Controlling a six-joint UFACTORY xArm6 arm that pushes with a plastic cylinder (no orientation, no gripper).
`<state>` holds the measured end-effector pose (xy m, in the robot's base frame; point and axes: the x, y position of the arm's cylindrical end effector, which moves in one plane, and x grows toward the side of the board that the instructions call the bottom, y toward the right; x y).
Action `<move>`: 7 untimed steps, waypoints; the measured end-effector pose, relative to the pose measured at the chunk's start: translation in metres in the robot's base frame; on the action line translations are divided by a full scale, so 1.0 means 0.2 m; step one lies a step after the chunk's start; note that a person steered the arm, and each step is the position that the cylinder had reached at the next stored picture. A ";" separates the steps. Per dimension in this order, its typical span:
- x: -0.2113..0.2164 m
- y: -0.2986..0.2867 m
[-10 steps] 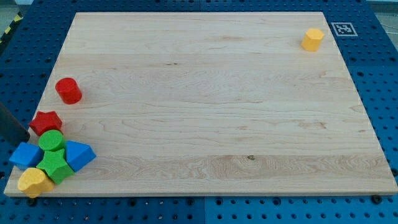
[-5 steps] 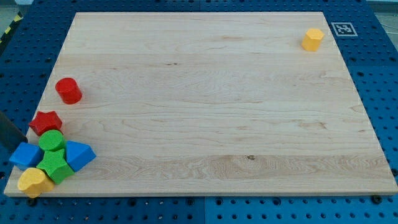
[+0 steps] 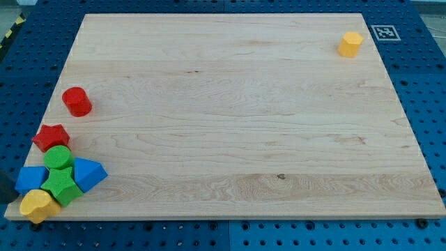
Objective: Place the arm towards the left of the yellow heart
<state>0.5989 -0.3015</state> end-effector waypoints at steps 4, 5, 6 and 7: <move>0.09 0.03; 0.09 0.04; 0.09 0.11; 0.09 0.11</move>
<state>0.6172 -0.2799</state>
